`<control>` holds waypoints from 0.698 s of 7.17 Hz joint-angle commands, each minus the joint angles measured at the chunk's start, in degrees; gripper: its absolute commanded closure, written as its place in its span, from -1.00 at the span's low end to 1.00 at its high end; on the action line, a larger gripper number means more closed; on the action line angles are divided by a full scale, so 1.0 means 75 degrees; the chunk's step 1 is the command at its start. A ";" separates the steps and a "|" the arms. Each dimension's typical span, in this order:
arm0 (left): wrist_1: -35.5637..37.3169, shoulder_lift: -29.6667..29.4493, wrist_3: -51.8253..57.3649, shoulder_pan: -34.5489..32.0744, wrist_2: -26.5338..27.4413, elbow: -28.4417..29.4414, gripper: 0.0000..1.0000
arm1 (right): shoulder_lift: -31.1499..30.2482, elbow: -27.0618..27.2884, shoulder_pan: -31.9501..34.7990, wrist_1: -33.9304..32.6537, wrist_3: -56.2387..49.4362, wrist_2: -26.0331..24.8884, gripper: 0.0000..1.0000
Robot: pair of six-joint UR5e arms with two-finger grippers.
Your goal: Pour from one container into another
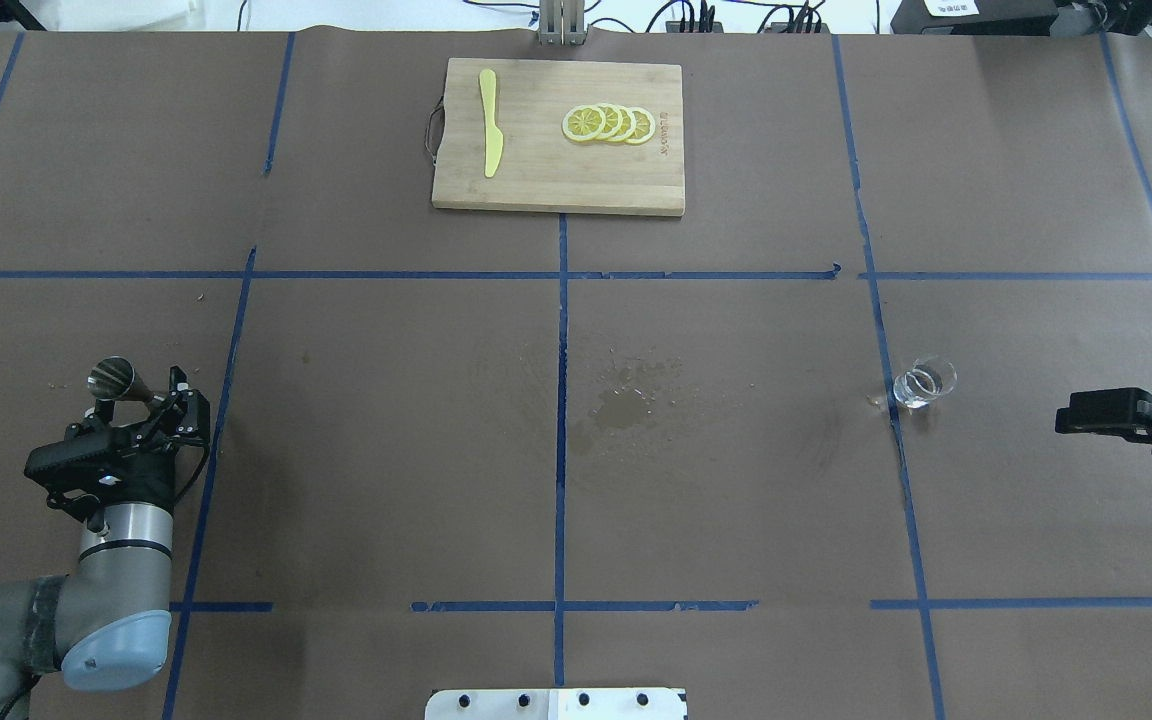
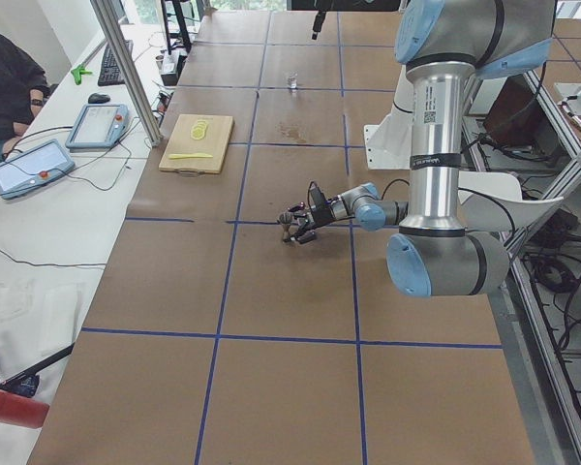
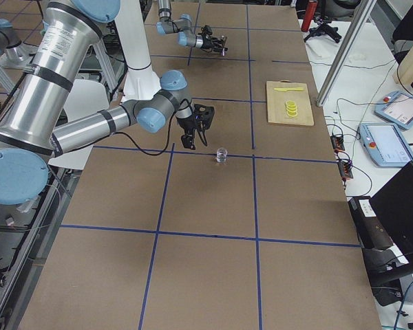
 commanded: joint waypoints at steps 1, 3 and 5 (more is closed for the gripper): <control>0.0009 -0.0008 0.0000 -0.0009 0.0067 0.0028 -0.40 | 0.0000 -0.0004 0.0000 0.0002 0.0000 0.0030 -1.00; 0.0009 -0.0077 0.0000 -0.0009 0.0067 0.0121 -0.25 | -0.0012 -0.0016 0.0000 0.0002 0.0000 0.0030 -1.00; 0.0009 -0.0160 0.0000 -0.0009 0.0067 0.0192 0.33 | -0.0012 -0.0016 0.0000 0.0002 0.0000 0.0030 -1.00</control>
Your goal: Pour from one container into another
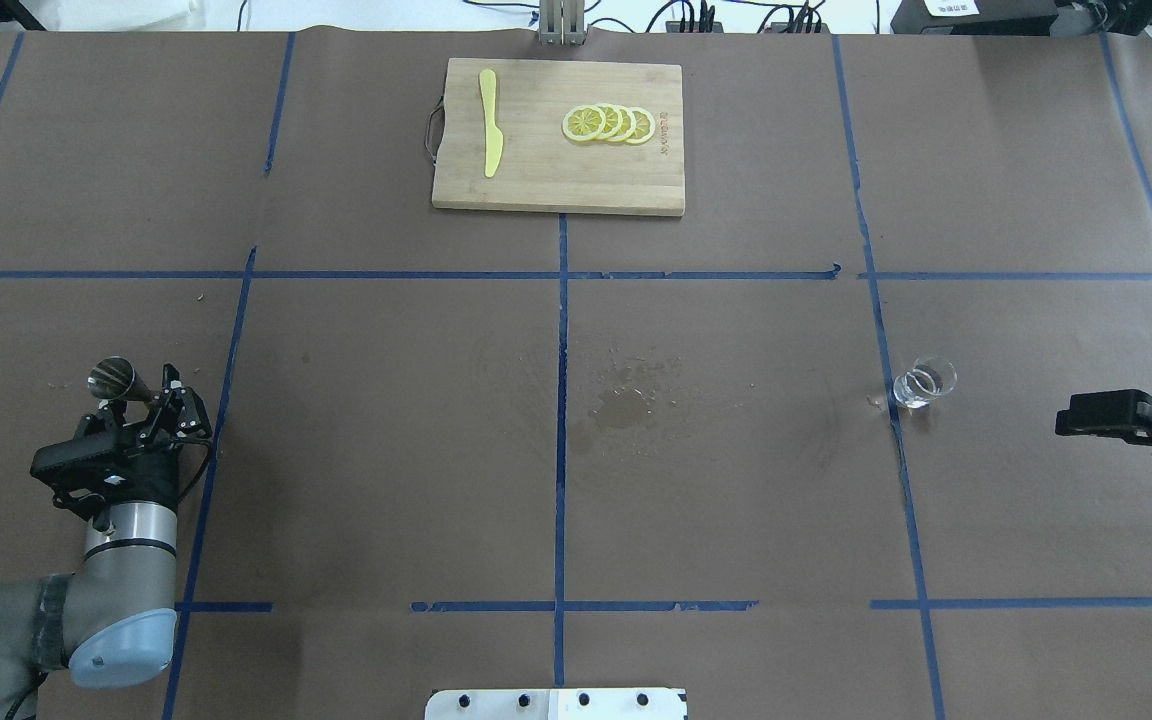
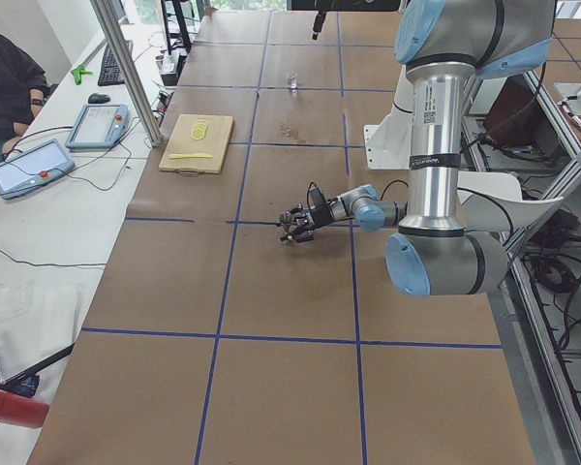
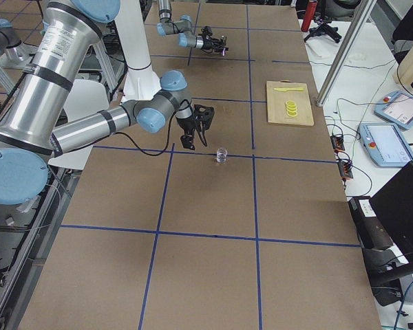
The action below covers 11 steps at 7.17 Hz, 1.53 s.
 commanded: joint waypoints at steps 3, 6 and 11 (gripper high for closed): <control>-0.0012 0.0071 0.0290 -0.0140 0.0000 -0.0892 1.00 | -0.0013 -0.0014 -0.0152 0.0000 0.0174 -0.0046 -1.00; -0.0140 -0.0137 0.1471 -0.0678 -0.0046 -0.1765 1.00 | -0.0001 -0.0014 -0.0362 0.0198 0.0187 -0.0268 -1.00; -0.2168 -0.1800 0.3855 -0.0762 -0.0081 -0.1369 1.00 | -0.0001 -0.0002 -0.2512 0.0422 0.1156 -0.3259 -1.00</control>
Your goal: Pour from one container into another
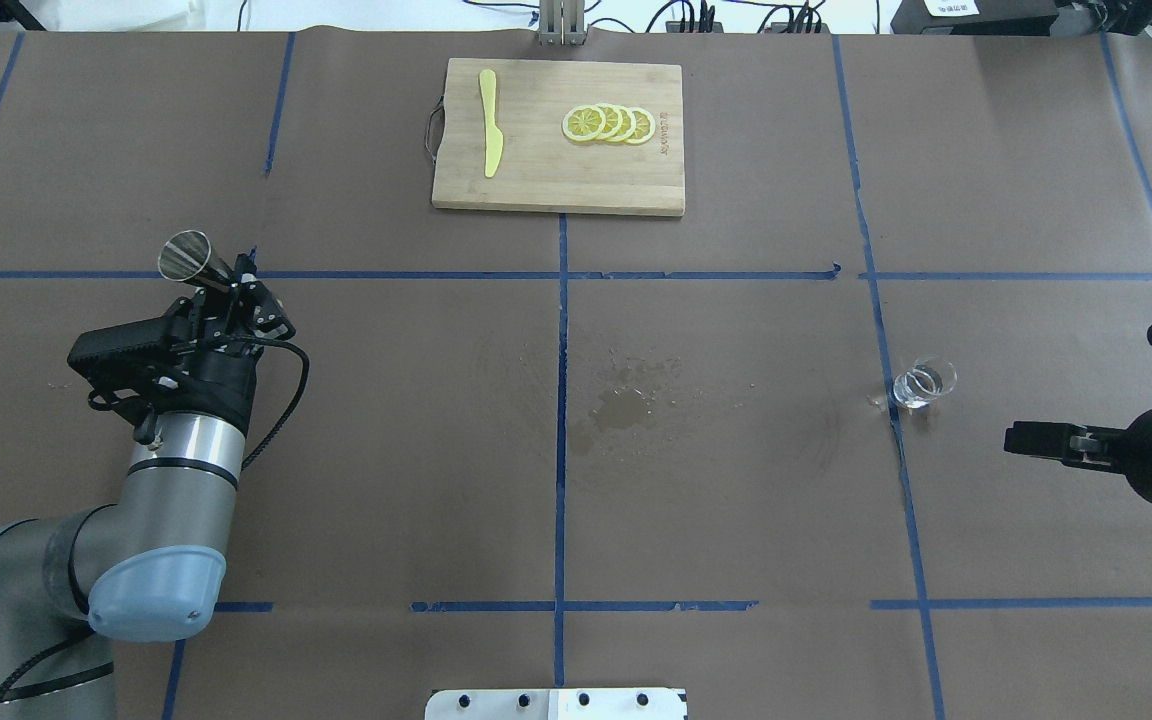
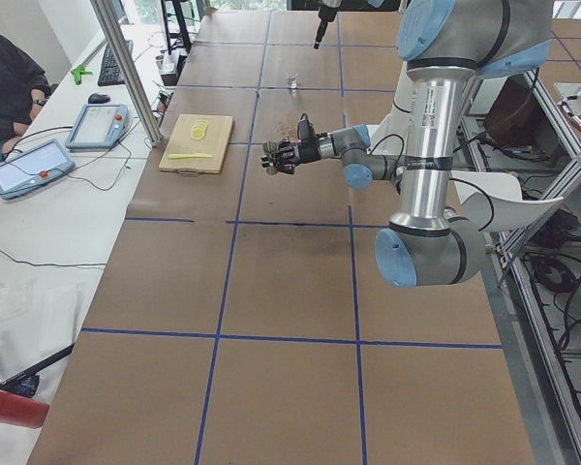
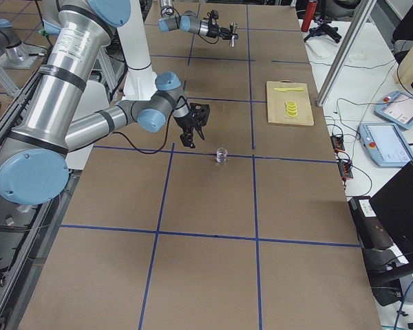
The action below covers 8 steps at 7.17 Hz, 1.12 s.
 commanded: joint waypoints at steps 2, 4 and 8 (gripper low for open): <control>-0.0694 -0.0600 0.0791 0.0040 -0.0363 0.0226 1.00 | 0.0007 -0.0021 -0.1331 0.0035 0.0542 -0.2167 -1.00; -0.2969 -0.0623 0.2825 0.0075 -0.0423 0.0763 1.00 | 0.0007 -0.0056 -0.1426 0.0035 0.0543 -0.2636 -1.00; -0.5094 -0.0939 0.5600 0.0075 -0.1267 0.0836 1.00 | 0.0159 -0.0524 -0.1741 0.0047 0.0939 -0.3548 -0.96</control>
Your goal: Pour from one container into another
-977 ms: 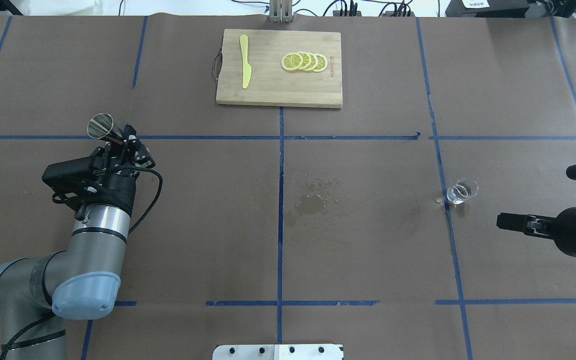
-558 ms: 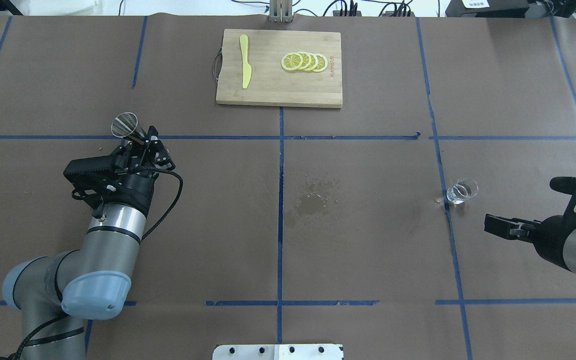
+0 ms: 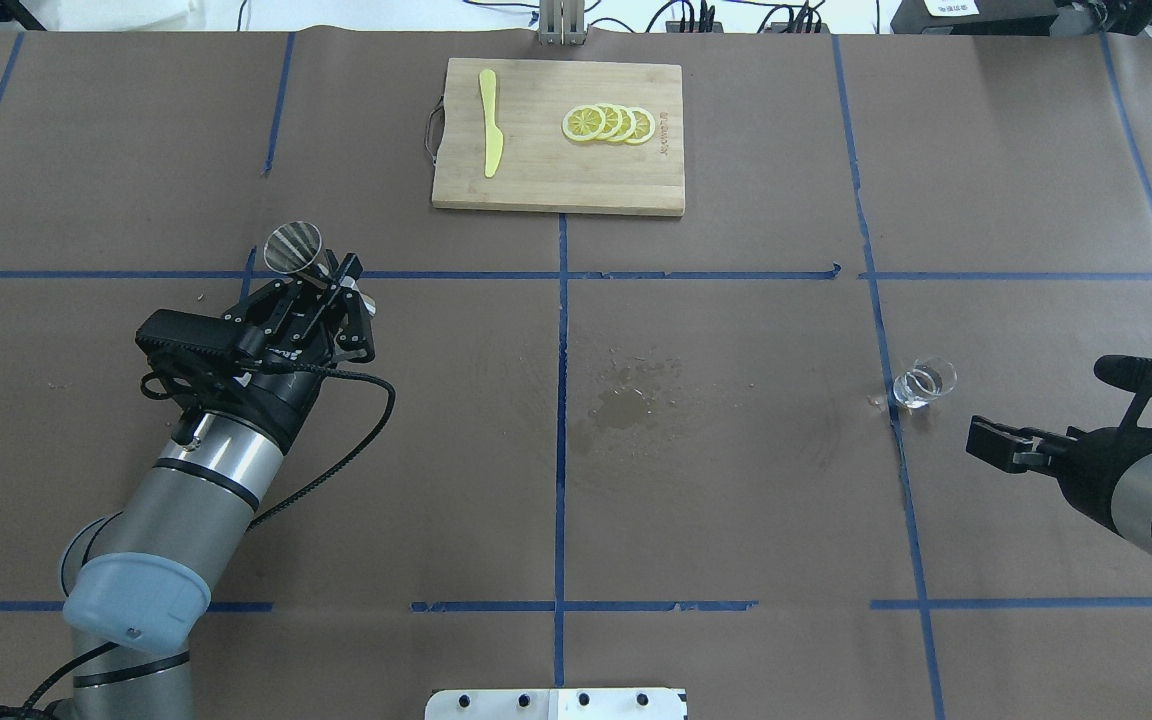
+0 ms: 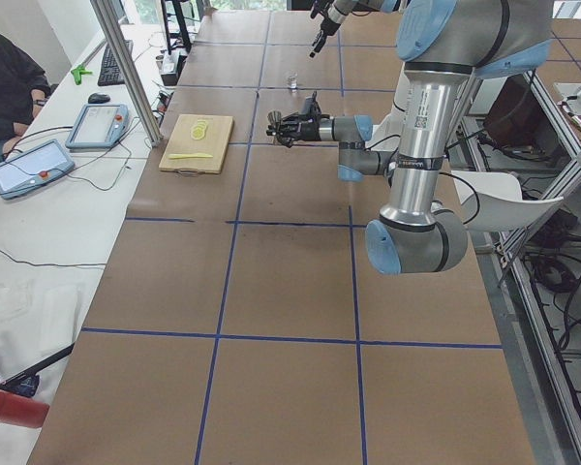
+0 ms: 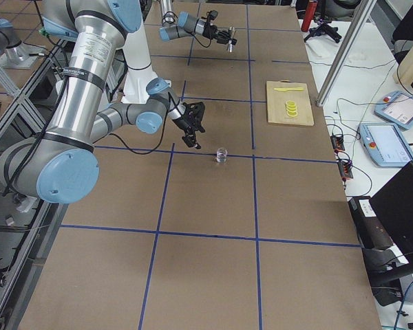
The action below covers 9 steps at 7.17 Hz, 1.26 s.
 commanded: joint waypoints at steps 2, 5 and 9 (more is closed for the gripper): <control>-0.0057 -0.0176 0.0292 -0.0006 -0.0268 0.0056 1.00 | 0.0123 -0.0740 -0.0794 0.0271 0.0245 -0.1784 -1.00; -0.0057 -0.0176 0.0397 -0.0018 -0.0281 0.0161 1.00 | 0.0624 -0.1867 -0.1183 0.1105 0.0210 -0.3039 -1.00; -0.0068 -0.0176 0.0421 -0.0030 -0.0281 0.0279 1.00 | 0.1609 -0.3028 -0.1301 0.1106 0.0151 -0.4073 -1.00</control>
